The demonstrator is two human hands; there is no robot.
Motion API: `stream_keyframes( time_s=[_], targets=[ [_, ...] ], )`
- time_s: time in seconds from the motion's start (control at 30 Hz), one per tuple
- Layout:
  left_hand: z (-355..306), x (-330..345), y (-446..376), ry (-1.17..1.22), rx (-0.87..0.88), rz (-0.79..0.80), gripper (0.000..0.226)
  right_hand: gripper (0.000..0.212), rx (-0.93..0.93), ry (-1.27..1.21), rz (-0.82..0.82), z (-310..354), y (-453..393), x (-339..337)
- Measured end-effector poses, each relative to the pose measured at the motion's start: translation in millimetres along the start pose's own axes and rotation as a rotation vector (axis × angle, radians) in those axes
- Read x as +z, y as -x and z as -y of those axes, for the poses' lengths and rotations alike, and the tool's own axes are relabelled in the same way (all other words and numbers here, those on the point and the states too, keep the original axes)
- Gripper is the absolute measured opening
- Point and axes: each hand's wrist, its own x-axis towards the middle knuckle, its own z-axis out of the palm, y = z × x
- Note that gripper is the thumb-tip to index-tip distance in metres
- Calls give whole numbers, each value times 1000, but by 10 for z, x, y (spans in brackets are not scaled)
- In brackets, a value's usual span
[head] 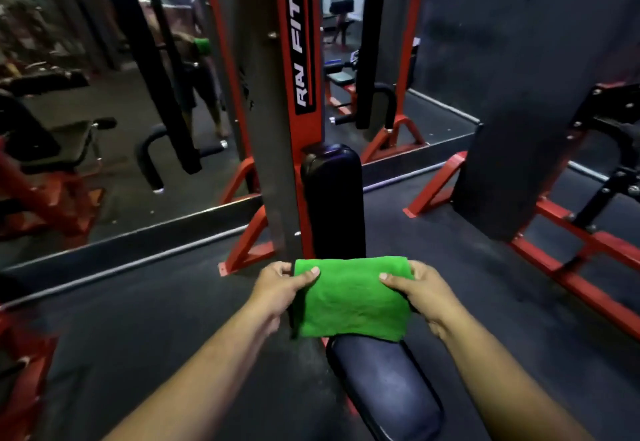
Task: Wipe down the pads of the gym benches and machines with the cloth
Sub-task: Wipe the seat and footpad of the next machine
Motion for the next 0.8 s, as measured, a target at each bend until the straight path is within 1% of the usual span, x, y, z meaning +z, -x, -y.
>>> stream_keyframes(
  time_s=[0.03,0.07,0.1,0.13,0.17,0.2,0.23,0.27,0.3,0.33,0.37,0.43,0.5,0.57,0.63,0.67,0.7,0.77,0.8],
  targets=[
    [0,-95,-110,-58,41,21,70,40,-52,11,-140,-41,-25,115],
    [-23,-164,-175,-91,80,47,79,46,-79,-22,-227,-66,-35,202],
    [-62,-237,-260,-139,128,125,89,53,-103,-87,-260,-99,-41,299],
    [-100,-295,-328,-213,186,193,103,62,-136,-97,-234,-129,-35,348],
    [-121,-364,-424,-333,250,247,112,68,-175,-22,-194,-135,-23,385],
    [-169,-453,-553,-508,327,272,109,71,-198,134,-177,-135,-43,430],
    [-212,-529,-665,-720,413,258,93,70,-217,293,-171,-133,-64,455],
    [-271,-589,-766,-951,508,220,72,63,-248,417,-190,-125,-91,490],
    [-343,-629,-858,-1160,587,169,55,53,-275,493,-245,-115,-134,540],
    [-415,-643,-908,-1306,652,127,46,41,-303,532,-322,-91,-176,576],
    [-511,-634,-975,-1388,719,95,42,31,-315,539,-419,-62,-256,604],
    [-688,-600,-1105,-1407,848,68,43,21,-330,493,-602,0,-441,631],
    [-861,-543,-1353,-1330,894,114,52,23,-400,514,-811,133,-712,687],
    [-1027,-417,-1625,-1216,879,137,62,32,-452,515,-1000,334,-1026,792],
    [-1192,-296,-1824,-1101,855,104,57,49,-472,472,-1157,579,-1311,974],
    [-1250,-252,-1923,-1078,846,91,51,61,-470,446,-1181,702,-1450,1092],
    [-1319,-211,-2082,-1076,848,86,47,73,-451,433,-1140,808,-1663,1224],
    [-1428,-202,-2317,-1041,835,89,51,88,-392,461,-910,877,-2050,1576],
    [-1504,-187,-2458,-969,827,99,54,90,-347,460,-808,836,-2259,1763]
  ],
)
